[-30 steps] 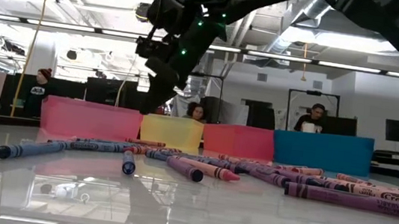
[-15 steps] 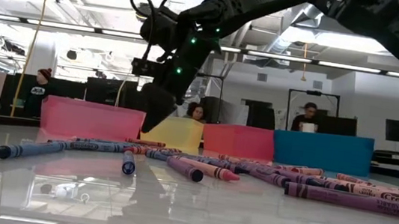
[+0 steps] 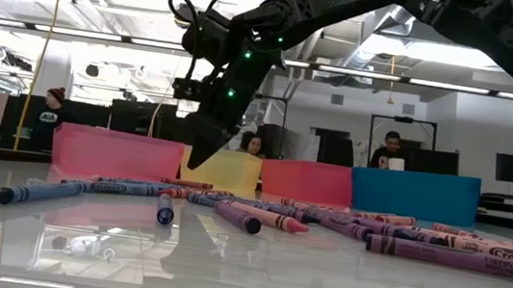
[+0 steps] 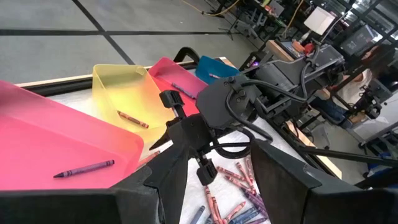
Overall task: Sort crayons
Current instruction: Put the red crayon in the yellow bin
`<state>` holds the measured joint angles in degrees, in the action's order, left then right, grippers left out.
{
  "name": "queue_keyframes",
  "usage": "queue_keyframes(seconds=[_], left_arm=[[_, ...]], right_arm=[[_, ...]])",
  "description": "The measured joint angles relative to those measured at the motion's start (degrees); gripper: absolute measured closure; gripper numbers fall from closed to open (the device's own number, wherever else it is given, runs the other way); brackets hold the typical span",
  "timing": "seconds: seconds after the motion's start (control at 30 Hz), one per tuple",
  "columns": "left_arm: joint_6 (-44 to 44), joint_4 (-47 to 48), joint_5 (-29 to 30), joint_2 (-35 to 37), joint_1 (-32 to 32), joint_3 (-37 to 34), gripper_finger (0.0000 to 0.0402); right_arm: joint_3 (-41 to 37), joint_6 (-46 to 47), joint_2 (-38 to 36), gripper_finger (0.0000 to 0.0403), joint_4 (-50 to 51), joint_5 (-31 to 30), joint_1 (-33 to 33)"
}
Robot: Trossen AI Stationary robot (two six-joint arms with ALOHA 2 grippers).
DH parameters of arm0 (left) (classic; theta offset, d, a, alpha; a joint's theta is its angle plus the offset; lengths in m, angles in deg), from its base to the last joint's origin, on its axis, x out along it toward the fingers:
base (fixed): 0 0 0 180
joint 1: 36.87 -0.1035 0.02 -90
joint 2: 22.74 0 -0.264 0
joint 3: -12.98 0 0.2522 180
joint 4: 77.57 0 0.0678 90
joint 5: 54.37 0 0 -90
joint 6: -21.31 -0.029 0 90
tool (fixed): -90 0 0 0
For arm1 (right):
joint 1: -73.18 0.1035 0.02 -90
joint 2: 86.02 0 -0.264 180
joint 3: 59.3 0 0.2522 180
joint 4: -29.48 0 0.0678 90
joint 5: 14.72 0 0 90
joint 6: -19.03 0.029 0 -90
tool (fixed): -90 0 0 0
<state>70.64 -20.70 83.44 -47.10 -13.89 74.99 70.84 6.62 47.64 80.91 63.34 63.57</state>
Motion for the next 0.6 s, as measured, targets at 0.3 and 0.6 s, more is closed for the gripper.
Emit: queue_keyframes(seconds=[0.3,0.6], left_arm=[[-0.01,0.02,0.42,0.00,0.02,0.00,0.0236],[0.01,0.00,0.50,0.00,0.00,0.00,0.0236]], right_arm=[[0.02,0.24,1.99,0.0371,-0.78,-1.12,0.01],[0.00,1.37,2.60,0.0400,-1.03,-7.65,1.49]])
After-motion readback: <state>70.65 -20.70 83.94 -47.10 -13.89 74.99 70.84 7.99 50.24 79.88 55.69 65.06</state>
